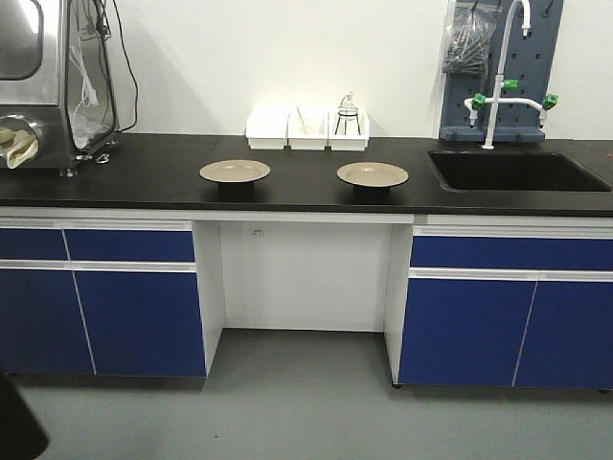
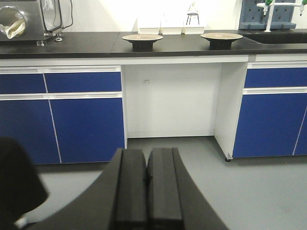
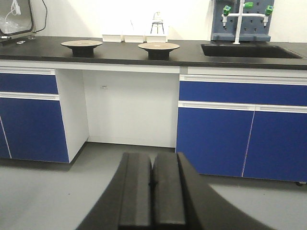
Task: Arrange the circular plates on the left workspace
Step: 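Drive the base forward up to the counter with the two tan plates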
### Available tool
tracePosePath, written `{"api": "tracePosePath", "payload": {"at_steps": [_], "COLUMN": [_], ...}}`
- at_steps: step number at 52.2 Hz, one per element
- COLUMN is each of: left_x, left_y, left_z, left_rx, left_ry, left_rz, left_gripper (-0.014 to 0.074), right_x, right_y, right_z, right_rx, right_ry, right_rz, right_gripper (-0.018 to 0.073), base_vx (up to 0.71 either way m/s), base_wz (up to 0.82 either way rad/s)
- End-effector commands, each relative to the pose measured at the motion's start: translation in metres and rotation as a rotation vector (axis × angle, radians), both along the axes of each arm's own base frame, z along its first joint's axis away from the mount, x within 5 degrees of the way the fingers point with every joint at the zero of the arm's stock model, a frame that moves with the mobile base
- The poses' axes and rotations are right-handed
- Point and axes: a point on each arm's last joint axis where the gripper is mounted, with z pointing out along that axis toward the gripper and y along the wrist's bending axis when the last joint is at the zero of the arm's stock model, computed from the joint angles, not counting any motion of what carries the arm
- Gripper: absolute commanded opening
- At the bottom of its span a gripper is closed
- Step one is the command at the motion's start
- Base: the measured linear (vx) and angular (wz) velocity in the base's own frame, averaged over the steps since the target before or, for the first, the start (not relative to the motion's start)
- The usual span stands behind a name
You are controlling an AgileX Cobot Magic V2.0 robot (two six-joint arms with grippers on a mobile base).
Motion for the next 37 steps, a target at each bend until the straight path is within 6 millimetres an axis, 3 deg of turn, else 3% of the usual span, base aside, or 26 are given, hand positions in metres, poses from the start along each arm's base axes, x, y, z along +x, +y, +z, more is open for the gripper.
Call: {"api": "tracePosePath", "payload": {"at_steps": [1,37], "left_x": [0.0001,0.0001], "left_y": [0.0003,0.0003], "left_z": [0.0018,0.0018], "left_rx": [-0.02,-0.02], "left_ry": [-0.077,-0.077], "left_rz": [0.002,0.002], "left_gripper": [0.0002,0.0002], "right_x": [0.0,0.0], "right_y": [0.0002,0.0002], "right_z": [0.0019,0.0019], "right_rx": [-0.015,-0.015], "right_ry": [-0.076,-0.076], "right_rz": [0.003,0.003], "right_gripper": [-0.0003,-0.0003], "base_vx": [0.0,0.02], "base_wz": [0.0,0.02]}}
